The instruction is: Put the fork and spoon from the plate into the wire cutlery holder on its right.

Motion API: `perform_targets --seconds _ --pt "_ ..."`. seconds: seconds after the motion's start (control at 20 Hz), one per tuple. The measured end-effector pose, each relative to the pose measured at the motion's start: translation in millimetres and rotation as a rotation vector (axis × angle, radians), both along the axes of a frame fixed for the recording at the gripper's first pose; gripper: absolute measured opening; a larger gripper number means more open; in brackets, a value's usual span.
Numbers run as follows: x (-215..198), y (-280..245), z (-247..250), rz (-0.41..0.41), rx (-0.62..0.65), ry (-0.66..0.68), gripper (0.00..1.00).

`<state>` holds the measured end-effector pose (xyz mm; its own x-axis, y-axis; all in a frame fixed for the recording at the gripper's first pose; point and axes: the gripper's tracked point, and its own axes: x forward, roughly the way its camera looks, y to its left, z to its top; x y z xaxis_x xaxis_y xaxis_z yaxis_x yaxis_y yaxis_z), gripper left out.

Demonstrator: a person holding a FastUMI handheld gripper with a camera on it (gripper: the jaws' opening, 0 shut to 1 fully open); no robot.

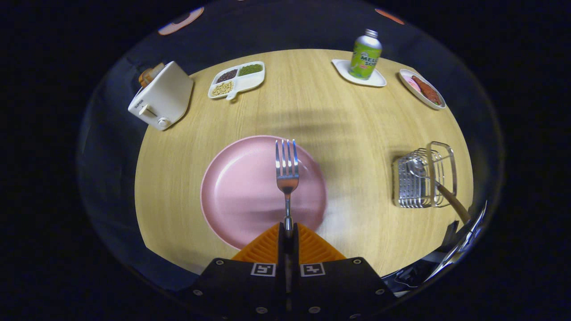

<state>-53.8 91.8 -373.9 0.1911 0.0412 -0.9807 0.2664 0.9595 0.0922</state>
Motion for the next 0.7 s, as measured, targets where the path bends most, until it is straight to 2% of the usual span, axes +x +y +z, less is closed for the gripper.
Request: perform_targets --seconds 0.35,0.7 --pt "-24 -80 28 -0.075 -0.039 -0.017 0.06" --pt "-45 -143 34 -0.131 -0.065 0.013 0.06"
